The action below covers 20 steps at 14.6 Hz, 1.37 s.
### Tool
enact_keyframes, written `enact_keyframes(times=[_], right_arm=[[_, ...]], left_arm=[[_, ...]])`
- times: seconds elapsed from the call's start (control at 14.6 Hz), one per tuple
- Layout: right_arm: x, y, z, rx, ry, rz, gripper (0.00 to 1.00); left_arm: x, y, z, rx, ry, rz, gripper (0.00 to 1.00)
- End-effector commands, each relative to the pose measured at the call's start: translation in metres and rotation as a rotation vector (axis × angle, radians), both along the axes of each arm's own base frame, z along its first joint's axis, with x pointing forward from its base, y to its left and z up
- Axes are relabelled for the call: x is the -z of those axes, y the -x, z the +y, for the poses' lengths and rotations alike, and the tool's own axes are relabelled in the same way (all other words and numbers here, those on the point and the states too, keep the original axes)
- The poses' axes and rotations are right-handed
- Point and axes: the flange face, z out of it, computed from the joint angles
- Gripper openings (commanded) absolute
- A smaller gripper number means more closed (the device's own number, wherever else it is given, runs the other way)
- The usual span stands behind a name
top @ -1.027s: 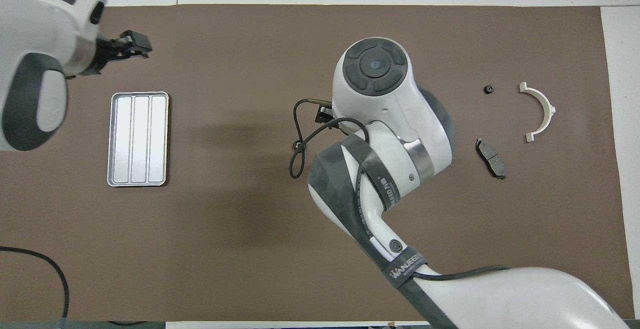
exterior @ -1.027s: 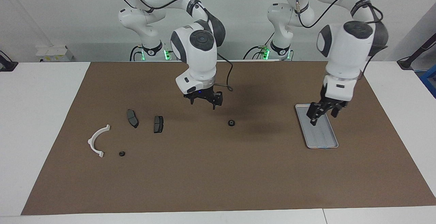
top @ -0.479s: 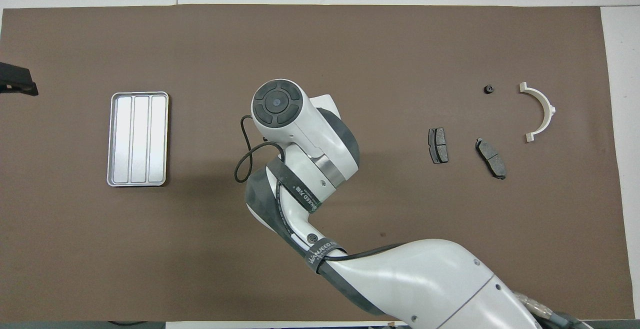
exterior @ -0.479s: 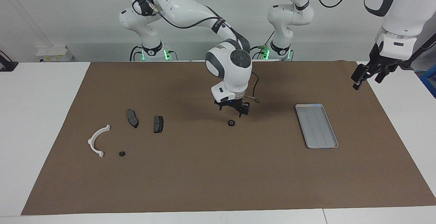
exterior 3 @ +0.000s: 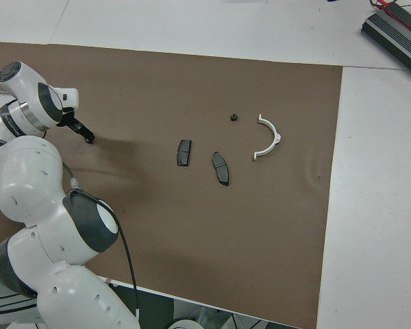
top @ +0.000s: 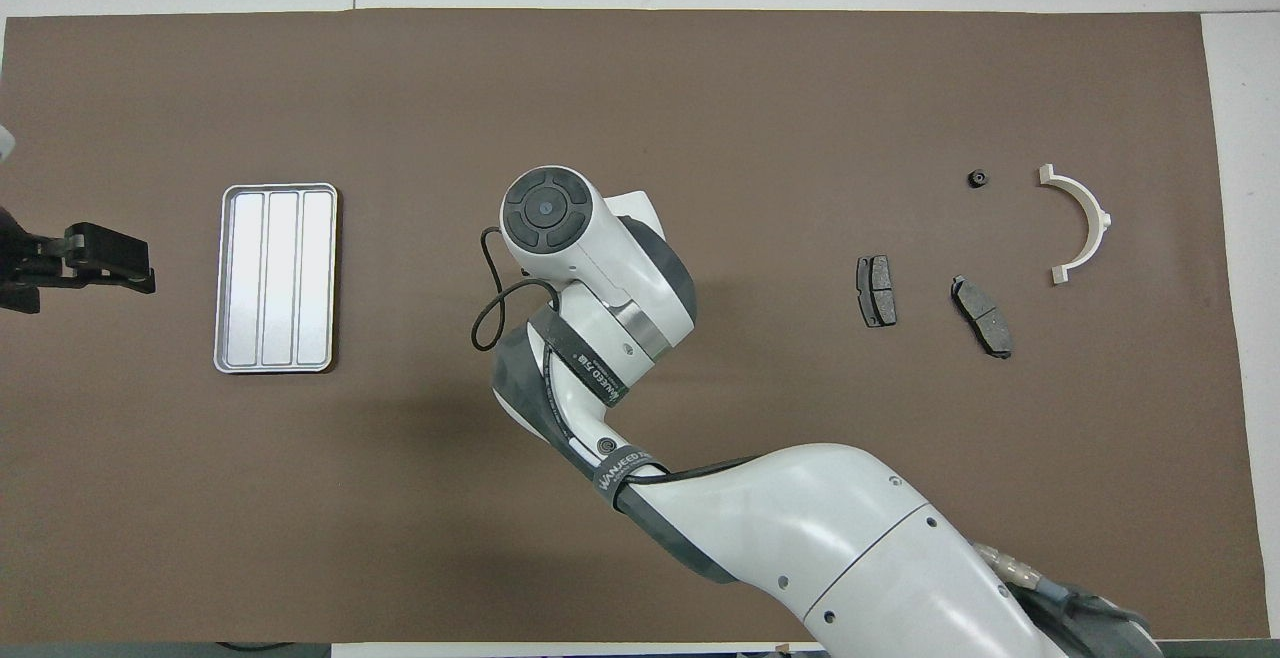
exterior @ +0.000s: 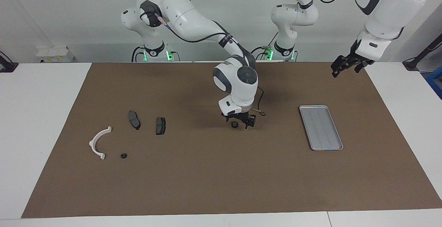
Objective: Place bearing gear from tray to pile
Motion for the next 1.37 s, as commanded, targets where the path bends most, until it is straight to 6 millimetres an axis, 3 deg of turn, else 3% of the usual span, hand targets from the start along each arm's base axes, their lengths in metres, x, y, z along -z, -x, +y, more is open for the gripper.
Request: enact_keyframes(times=[0.0, 0.27, 0.62, 0.82, 1.3], right_arm=[[-0.002, -0.009, 0.002, 0.021, -0.021, -0.055, 1.00], [0.007, -0.005, -0.002, 0.018, -0.009, -0.041, 1.00], [0.017, 0.003, -0.007, 0.011, 0.017, 0.004, 1.00], [0.015, 0.006, -0.007, 0.015, 0.023, 0.018, 1.00], [0.014, 0.012, -0.003, 0.010, 0.024, 0.037, 0.78]], left_arm=[[0.007, 0.015, -0.005, 0.023, 0.020, -0.047, 1.00], [-0.014, 0.020, -0.001, 0.022, 0.026, -0.091, 1.00], [-0.016, 0.015, -0.001, 0.009, 0.027, -0.130, 1.00], [-0.017, 0.014, 0.014, -0.006, 0.027, -0.134, 1.00], [-0.014, -0.006, 0.054, -0.083, 0.006, -0.184, 1.00]])
